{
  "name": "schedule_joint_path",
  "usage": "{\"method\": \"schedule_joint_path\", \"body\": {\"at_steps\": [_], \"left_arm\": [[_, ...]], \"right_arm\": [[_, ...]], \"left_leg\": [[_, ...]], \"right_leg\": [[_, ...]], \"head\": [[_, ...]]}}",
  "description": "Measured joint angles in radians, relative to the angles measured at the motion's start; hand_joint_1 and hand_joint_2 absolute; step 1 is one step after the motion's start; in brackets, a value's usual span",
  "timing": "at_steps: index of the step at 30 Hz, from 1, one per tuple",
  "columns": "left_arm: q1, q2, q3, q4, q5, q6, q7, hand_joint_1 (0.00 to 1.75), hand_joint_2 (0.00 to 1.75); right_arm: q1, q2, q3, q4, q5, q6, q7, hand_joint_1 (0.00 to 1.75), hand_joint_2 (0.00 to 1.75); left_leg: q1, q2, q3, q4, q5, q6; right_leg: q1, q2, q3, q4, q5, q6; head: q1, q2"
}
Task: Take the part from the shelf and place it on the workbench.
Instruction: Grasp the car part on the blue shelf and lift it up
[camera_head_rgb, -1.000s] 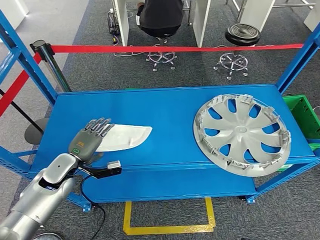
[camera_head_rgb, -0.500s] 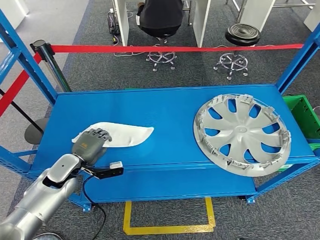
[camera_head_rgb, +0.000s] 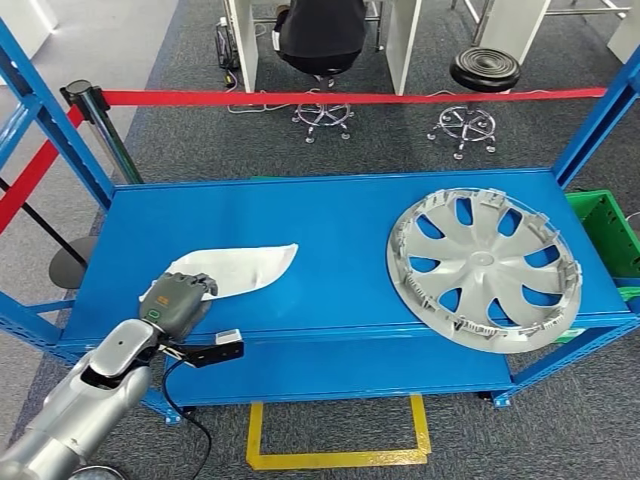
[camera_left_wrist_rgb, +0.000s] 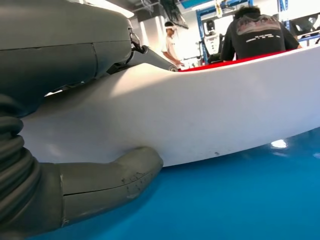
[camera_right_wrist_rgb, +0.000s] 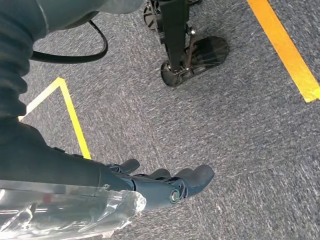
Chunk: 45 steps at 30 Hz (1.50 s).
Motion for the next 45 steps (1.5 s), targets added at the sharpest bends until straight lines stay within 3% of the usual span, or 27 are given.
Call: {"method": "schedule_joint_path", "body": {"at_steps": [2,4,8,11,13,19,22,24,28,32,36,43,45], "left_arm": [[0.009,0.0,0.004,-0.008,0.014,-0.001,-0.007,1.75,1.75],[0.024,-0.007,0.021,-0.023,0.112,-0.023,-0.077,1.75,1.75],[0.12,-0.066,0.13,-0.12,0.674,-0.191,-0.365,1.75,1.75],[0.214,-0.138,0.238,-0.226,1.058,-0.385,-0.471,1.75,1.75],[0.247,-0.175,0.302,-0.275,1.155,-0.449,-0.483,1.75,1.75],[0.278,-0.246,0.405,-0.336,1.254,-0.514,-0.481,1.75,1.75],[0.278,-0.297,0.441,-0.371,1.459,-0.582,-0.439,1.75,1.75],[0.278,-0.334,0.47,-0.396,1.585,-0.567,-0.399,1.75,1.75],[0.293,-0.368,0.506,-0.433,1.481,-0.458,-0.447,1.75,1.75],[0.319,-0.384,0.506,-0.443,1.375,-0.474,-0.535,1.75,1.75],[0.34,-0.408,0.5,-0.456,1.323,-0.455,-0.566,1.75,1.75],[0.383,-0.424,0.483,-0.482,1.188,-0.361,-0.606,1.75,1.75],[0.401,-0.426,0.479,-0.487,1.164,-0.348,-0.622,1.75,1.75]], "right_arm": [[-0.001,0.0,-0.008,0.0,-0.002,0.0,-0.003,0.0,1.75],[-0.002,0.0,-0.014,0.0,-0.007,0.0,-0.004,0.0,1.75],[-0.004,0.001,-0.026,0.0,-0.02,0.001,-0.005,0.0,1.75],[-0.006,0.005,-0.028,0.0,-0.018,-0.013,-0.006,0.0,1.75],[-0.006,0.008,-0.028,0.0,-0.016,-0.022,-0.008,0.0,1.75],[-0.01,0.01,-0.022,0.0,0.038,-0.053,-0.009,0.0,1.75],[-0.01,0.01,-0.018,0.0,0.049,-0.056,-0.019,0.0,1.75],[-0.011,0.011,-0.017,0.0,0.041,-0.056,-0.029,0.0,1.75],[-0.012,0.014,-0.014,0.0,0.051,-0.061,-0.025,0.0,1.75],[-0.011,0.014,-0.006,0.0,0.063,-0.059,0.009,0.0,1.75],[-0.009,0.014,0.0,0.0,0.07,-0.067,0.031,0.0,1.75],[-0.005,0.014,0.01,0.0,0.107,-0.037,0.067,0.0,1.75],[0.004,0.011,0.041,0.0,0.177,-0.025,0.077,0.0,1.75]], "left_leg": [[0.0,0.0,0.0,0.0,0.0,0.0],[0.0,0.0,0.0,0.0,0.0,0.0],[0.0,0.0,0.0,0.0,0.0,0.0],[0.0,0.0,0.0,0.0,-0.002,0.0],[0.0,0.0,0.0,0.0,-0.002,0.0],[0.0,0.0,0.0,0.0,-0.001,0.0],[0.0,0.0,0.0,0.0,-0.001,0.0],[0.0,0.0,0.0,0.0,-0.002,0.0],[0.0,0.0,0.0,0.0,-0.002,0.0],[-0.001,0.0,0.0,0.001,-0.005,0.003],[-0.003,-0.001,0.0,0.007,-0.01,0.007],[-0.008,0.0,0.001,0.022,-0.018,0.029],[-0.004,0.002,0.003,0.017,-0.011,0.039]], "right_leg": [[0.0,0.0,0.0,0.0,0.0,0.0],[0.0,0.0,0.0,0.0,0.0,0.0],[0.0,0.0,0.0,0.0,0.0,0.0],[0.0,0.001,0.0,0.0,-0.001,0.0],[0.0,0.001,0.0,0.0,-0.001,0.001],[0.0,-0.001,0.0,0.001,-0.002,0.002],[0.0,-0.001,0.0,0.001,-0.002,0.002],[0.0,-0.001,0.001,0.001,-0.002,0.002],[0.0,-0.001,0.0,0.001,-0.002,0.002],[-0.002,-0.001,0.001,0.0,-0.003,0.002],[-0.004,-0.001,0.003,0.0,-0.005,0.006],[-0.011,-0.001,0.013,-0.001,-0.008,0.025],[-0.01,-0.004,0.0,0.035,-0.042,0.027]], "head": [[0.0,0.0],[0.0,0.0],[0.0,0.0],[0.0,0.0],[0.0,0.0],[0.0,0.0],[0.0,0.0],[0.0,0.0],[0.0,0.0],[0.0,0.0],[0.0,0.0],[0.0,0.0],[0.001,0.0]]}}
